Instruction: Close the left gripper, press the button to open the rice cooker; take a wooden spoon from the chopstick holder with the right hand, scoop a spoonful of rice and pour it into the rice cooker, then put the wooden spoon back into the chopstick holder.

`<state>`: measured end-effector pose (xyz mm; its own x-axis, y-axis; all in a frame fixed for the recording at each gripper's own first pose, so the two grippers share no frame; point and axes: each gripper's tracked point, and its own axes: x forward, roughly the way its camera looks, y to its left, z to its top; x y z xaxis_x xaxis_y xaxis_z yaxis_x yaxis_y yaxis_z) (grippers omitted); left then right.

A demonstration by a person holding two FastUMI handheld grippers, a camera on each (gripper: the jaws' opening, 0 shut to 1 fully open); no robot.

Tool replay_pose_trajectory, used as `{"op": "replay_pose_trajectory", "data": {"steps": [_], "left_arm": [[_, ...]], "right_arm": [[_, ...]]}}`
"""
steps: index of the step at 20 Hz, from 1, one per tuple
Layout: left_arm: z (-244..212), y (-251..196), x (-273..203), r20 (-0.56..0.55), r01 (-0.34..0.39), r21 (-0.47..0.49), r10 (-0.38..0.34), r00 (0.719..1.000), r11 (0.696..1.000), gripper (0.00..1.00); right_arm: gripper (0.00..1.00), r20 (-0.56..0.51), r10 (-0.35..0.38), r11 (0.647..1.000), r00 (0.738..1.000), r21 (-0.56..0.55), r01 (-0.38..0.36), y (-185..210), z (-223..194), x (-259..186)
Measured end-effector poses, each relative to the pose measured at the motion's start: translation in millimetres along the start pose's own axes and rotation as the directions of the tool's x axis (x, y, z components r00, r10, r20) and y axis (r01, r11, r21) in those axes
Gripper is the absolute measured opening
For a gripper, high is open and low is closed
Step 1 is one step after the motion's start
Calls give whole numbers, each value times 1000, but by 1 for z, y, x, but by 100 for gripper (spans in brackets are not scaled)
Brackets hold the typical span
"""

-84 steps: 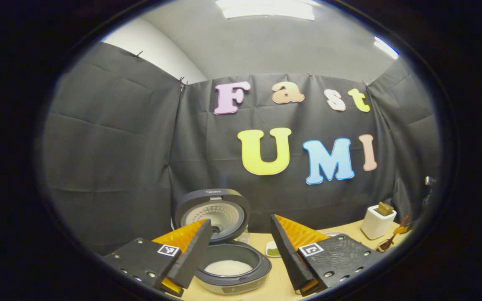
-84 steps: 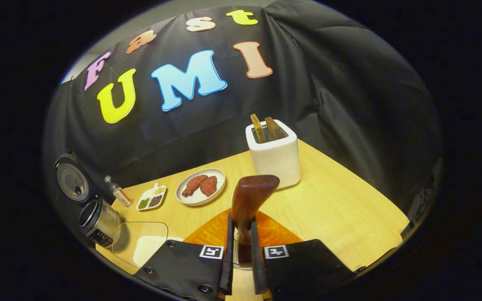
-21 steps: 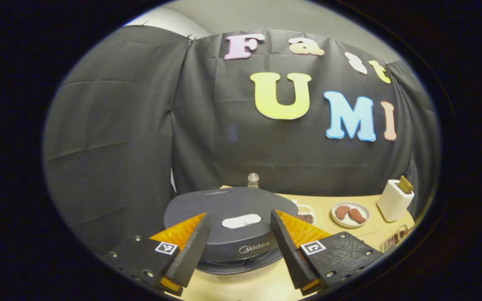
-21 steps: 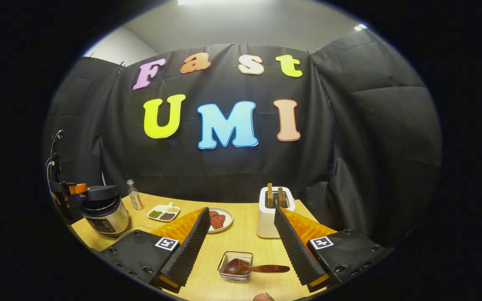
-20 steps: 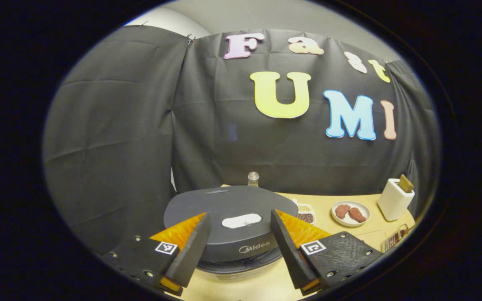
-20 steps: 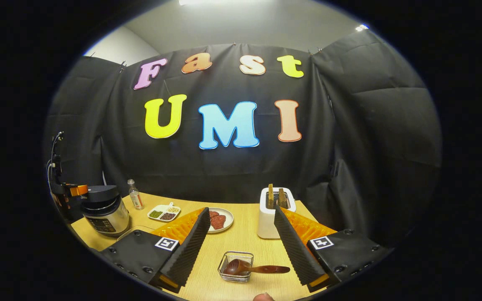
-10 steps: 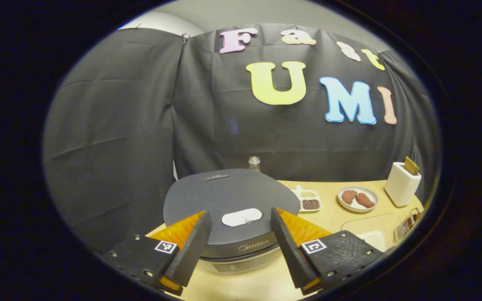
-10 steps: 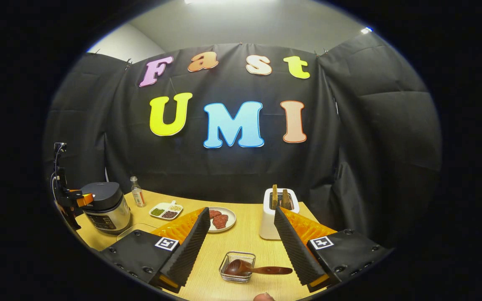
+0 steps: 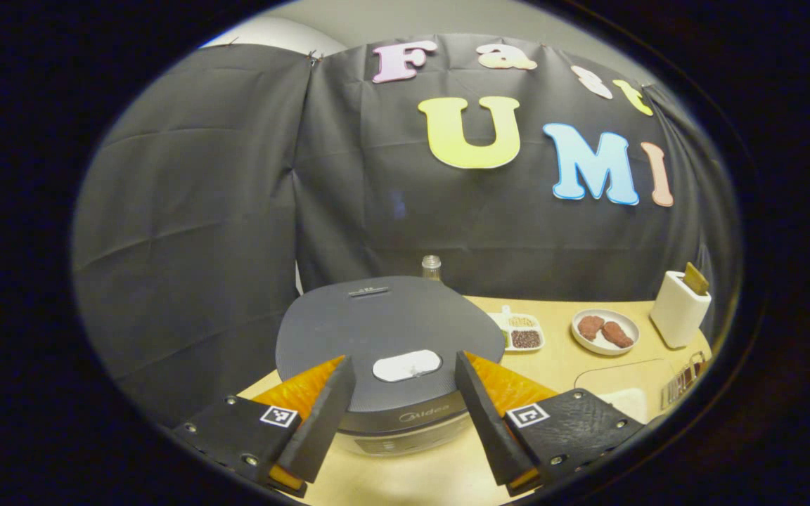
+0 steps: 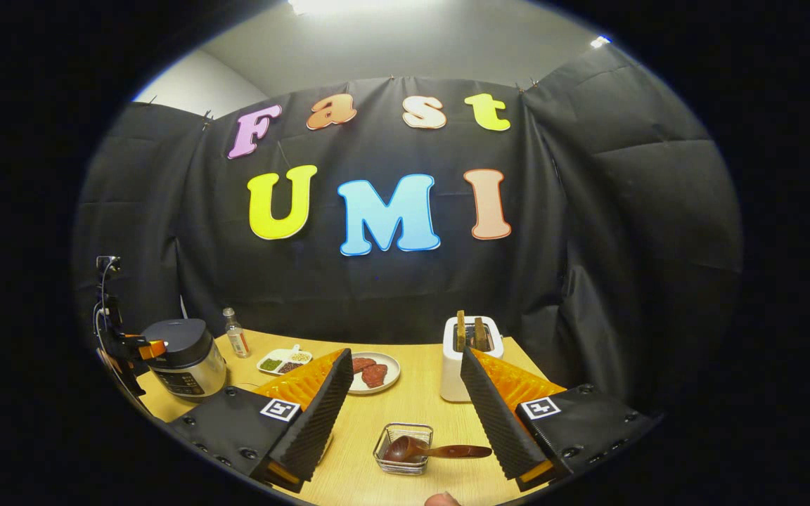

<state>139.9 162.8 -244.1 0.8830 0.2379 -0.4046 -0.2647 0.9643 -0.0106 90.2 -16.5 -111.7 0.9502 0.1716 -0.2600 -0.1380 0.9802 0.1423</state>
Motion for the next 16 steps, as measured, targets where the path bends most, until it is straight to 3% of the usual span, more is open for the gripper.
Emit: {"op": "replay_pose_trajectory", "data": {"steps": [2, 3, 6, 11, 16], "left_arm": [[36, -12, -30, 88, 26, -62, -20, 996, 998, 89], [58, -20, -54, 137, 42, -77, -31, 990, 996, 87], [104, -41, -125, 260, 86, -50, -70, 963, 995, 87], [148, -68, -209, 378, 154, 17, -149, 914, 988, 87], [152, -68, -244, 399, 198, 33, -195, 896, 980, 87]], "right_arm": [[93, 22, 38, 999, 999, 5, -38, 7, 8, -4], [98, 25, 60, 998, 998, 2, -60, 12, 9, -8], [98, 39, 129, 991, 991, -32, -128, 23, 17, -14], [98, 87, 155, 986, 984, -83, -147, 43, 33, -30], [98, 140, 132, 989, 981, -87, -120, 64, 50, -40]]}}
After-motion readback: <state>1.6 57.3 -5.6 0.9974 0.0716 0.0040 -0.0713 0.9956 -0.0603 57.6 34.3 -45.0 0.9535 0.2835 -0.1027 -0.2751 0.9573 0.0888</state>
